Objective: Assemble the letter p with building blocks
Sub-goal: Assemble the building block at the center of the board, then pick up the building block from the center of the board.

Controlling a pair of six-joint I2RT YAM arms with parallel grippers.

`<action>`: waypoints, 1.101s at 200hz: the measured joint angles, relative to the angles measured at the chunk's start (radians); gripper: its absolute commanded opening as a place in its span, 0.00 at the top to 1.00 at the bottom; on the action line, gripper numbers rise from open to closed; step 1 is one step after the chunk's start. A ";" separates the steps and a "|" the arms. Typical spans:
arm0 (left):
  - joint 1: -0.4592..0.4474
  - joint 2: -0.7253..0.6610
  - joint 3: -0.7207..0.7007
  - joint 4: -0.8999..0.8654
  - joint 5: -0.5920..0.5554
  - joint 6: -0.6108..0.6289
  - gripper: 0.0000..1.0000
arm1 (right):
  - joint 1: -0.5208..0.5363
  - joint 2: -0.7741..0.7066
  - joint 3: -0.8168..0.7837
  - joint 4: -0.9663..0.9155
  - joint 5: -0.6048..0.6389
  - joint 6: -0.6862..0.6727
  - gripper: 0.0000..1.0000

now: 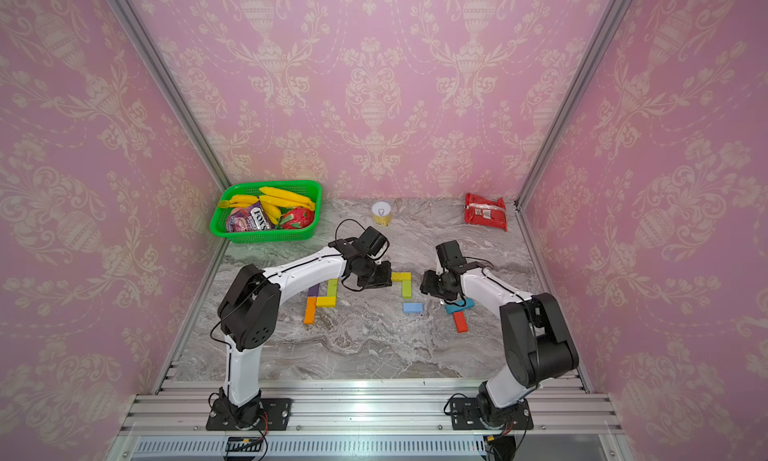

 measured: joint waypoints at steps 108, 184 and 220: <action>0.029 -0.228 -0.199 0.057 -0.060 0.032 0.52 | 0.194 -0.050 0.067 -0.281 0.126 -0.280 0.08; 0.145 -0.328 -0.296 0.095 -0.068 0.031 0.51 | 0.233 0.160 0.235 -0.365 0.165 -0.558 0.14; 0.172 -0.362 -0.317 0.103 -0.067 0.031 0.51 | 0.249 0.245 0.292 -0.367 0.157 -0.601 0.18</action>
